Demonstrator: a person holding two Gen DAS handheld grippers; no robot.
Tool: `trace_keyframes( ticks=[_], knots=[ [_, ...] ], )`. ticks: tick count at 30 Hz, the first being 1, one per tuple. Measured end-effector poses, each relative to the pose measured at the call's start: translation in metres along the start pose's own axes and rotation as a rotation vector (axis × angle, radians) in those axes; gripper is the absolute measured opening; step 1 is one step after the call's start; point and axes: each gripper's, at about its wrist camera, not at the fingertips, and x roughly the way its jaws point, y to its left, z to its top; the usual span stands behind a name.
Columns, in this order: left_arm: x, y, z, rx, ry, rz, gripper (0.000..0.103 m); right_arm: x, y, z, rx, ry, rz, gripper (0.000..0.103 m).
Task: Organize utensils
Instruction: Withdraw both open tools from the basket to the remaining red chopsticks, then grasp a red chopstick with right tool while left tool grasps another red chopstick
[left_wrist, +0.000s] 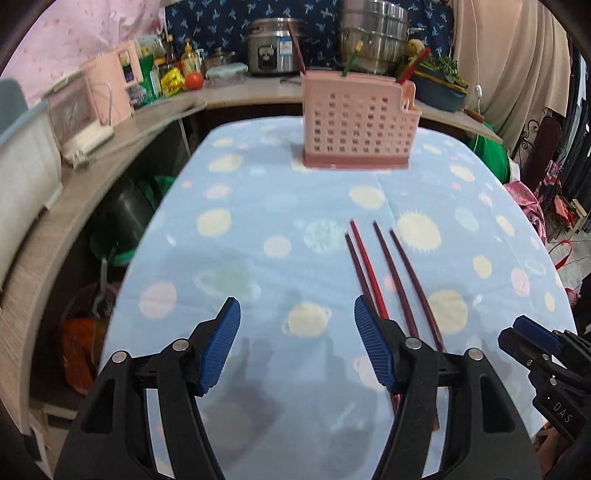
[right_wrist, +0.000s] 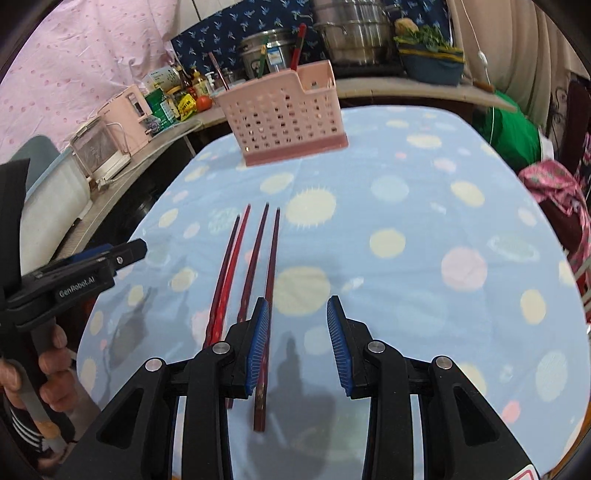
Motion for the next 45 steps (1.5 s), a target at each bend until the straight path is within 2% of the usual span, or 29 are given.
trace_keyframes(
  ticks=[4, 11, 20, 24, 32, 35, 45],
  knots=[
    [0.009, -0.003, -0.021, 0.005, 0.034, 0.015, 0.061, 0.003, 0.008, -0.016, -0.020, 0.013, -0.022, 0.033],
    [0.010, -0.002, -0.037, -0.030, 0.065, -0.008, 0.061, 0.014, 0.021, -0.035, -0.054, 0.047, -0.031, 0.033],
    [0.012, -0.001, -0.055, -0.049, 0.097, -0.013, 0.061, 0.021, 0.026, -0.049, -0.078, 0.067, -0.048, 0.026],
    [0.014, -0.002, -0.063, -0.050, 0.114, -0.011, 0.061, 0.021, 0.029, -0.051, -0.102, 0.058, -0.068, 0.023],
    [0.011, -0.004, -0.068, -0.058, 0.120, -0.017, 0.063, 0.022, 0.030, -0.054, -0.147, 0.038, -0.119, 0.008],
    [0.007, -0.007, -0.069, -0.054, 0.111, -0.024, 0.067, 0.021, 0.027, -0.053, -0.135, 0.035, -0.112, 0.007],
    [-0.007, -0.032, -0.079, -0.002, 0.111, -0.086, 0.069, 0.017, 0.011, -0.053, -0.079, 0.032, -0.115, 0.007]
  ],
)
